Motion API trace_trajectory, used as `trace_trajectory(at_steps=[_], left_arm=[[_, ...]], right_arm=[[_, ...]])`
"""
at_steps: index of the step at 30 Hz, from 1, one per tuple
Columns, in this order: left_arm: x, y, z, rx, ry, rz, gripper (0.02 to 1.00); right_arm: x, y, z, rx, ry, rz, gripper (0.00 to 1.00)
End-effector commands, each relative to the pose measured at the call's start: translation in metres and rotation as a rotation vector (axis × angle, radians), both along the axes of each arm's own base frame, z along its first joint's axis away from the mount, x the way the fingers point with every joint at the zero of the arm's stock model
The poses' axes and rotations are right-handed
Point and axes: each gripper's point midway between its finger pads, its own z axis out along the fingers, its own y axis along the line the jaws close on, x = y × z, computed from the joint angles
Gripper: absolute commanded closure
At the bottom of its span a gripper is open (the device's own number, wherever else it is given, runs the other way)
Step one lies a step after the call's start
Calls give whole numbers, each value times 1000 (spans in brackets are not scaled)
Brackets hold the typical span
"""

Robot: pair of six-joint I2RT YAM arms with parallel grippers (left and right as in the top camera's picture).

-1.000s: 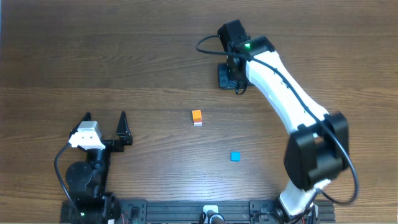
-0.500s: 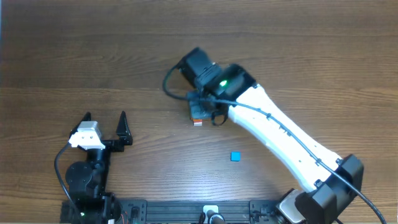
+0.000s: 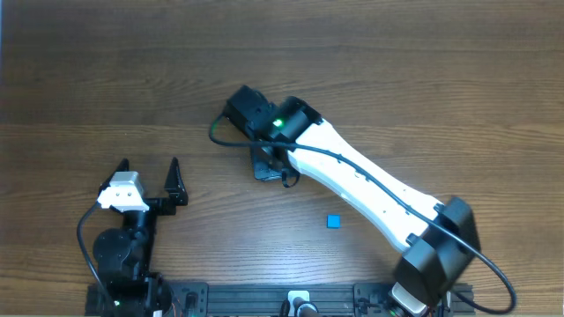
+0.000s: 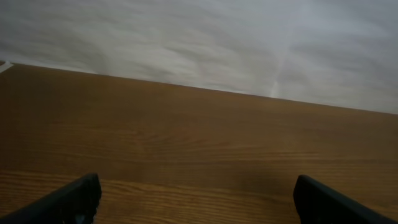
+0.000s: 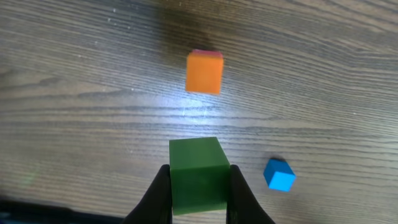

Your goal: Stack Cubes

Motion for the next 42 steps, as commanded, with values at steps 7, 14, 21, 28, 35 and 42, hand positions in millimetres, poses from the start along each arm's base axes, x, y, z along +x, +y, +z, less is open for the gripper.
trace_trajectory(at_steps=[7,14,21,28,35,42], left_arm=[[0,0,-2,14,2,-5,20],[0,0,-2,14,2,-5,18],[0,0,-2,14,2,-5,20],[0,0,-2,14,2,-5,20],[0,0,-2,14,2,-5,18],[0,0,-2,14,2,-5,20]], right_arm=[[26,8,-4,-69,-14,-61,993],[31,5,-16,-108,-15,-95,991],[36,2,-21,-113,-15,-114,991],[43,-1,-29,-120,-7,-132,993],[45,0,-35,-123,0,-133,991],[45,2,-38,-121,5,-133,991]])
